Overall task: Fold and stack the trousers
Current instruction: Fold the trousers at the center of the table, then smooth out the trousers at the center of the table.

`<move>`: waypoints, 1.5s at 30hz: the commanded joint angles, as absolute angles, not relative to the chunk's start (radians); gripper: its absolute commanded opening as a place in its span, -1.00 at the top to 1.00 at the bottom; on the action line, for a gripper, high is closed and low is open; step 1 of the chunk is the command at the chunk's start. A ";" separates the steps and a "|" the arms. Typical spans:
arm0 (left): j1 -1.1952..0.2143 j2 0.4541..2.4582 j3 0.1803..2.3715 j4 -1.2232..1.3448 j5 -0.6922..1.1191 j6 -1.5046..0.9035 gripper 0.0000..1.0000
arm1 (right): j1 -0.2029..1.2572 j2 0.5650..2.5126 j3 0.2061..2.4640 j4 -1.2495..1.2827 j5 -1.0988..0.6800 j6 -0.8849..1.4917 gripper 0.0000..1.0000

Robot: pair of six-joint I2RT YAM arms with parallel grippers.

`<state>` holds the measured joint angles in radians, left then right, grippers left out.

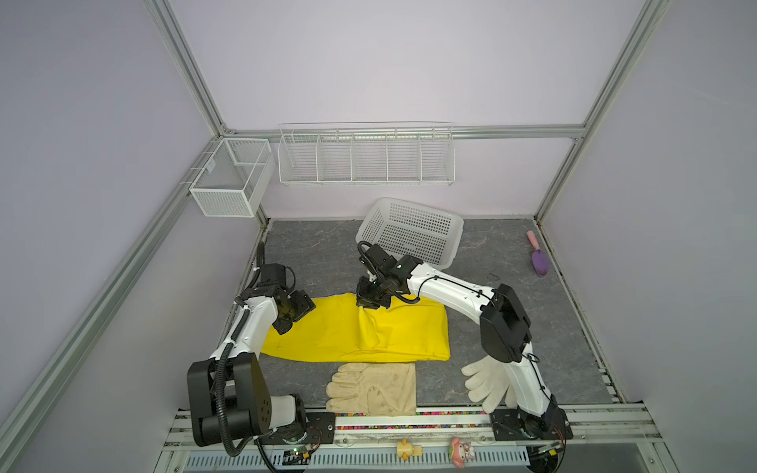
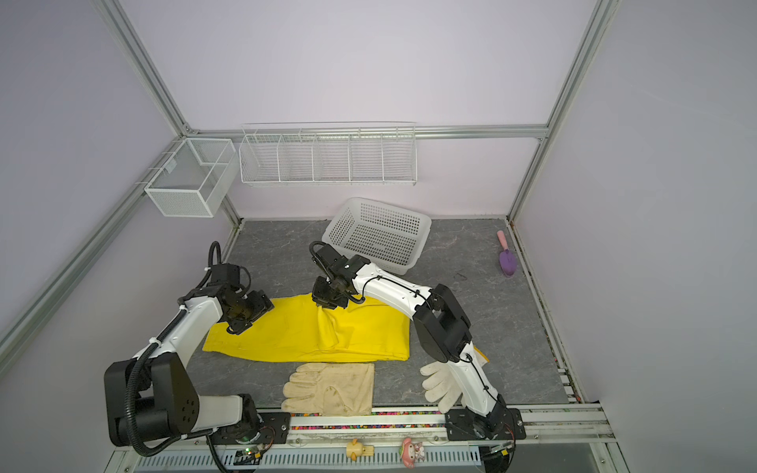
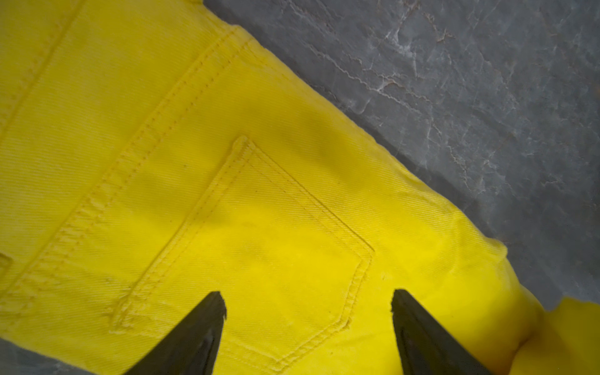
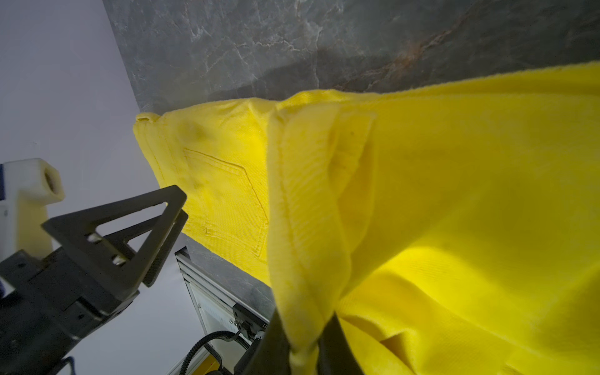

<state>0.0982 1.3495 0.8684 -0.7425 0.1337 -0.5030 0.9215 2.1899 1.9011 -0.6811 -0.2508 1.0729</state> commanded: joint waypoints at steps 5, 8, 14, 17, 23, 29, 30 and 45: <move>0.104 1.315 0.854 -0.780 0.141 -0.500 -0.62 | 0.937 2.230 1.914 -0.634 -0.319 1.096 0.48; 0.104 1.290 0.851 -0.793 0.149 -0.506 -0.62 | 0.928 2.244 1.937 -0.625 -0.348 1.075 0.15; 0.103 1.195 0.822 -0.826 0.224 -0.526 -0.62 | 0.881 2.179 1.909 -0.652 -0.375 0.956 -0.06; 0.087 1.125 0.777 -0.812 0.301 -0.571 -0.62 | 0.860 2.093 1.847 -0.712 -0.353 0.837 -0.10; -0.075 1.026 0.743 -0.835 0.274 -0.667 -0.59 | 0.823 1.833 1.566 -0.860 -0.220 0.565 -0.21; -0.250 1.034 0.678 -0.776 0.207 -0.761 -0.51 | 0.837 1.604 1.296 -0.906 -0.031 0.288 -0.38; -0.279 1.048 0.672 -0.760 0.196 -0.773 -0.49 | 0.837 1.572 1.253 -0.909 0.003 0.268 -0.41; -0.408 1.329 0.715 -0.646 0.126 -0.744 -0.24 | 0.947 1.449 0.926 -0.755 0.260 0.201 -0.41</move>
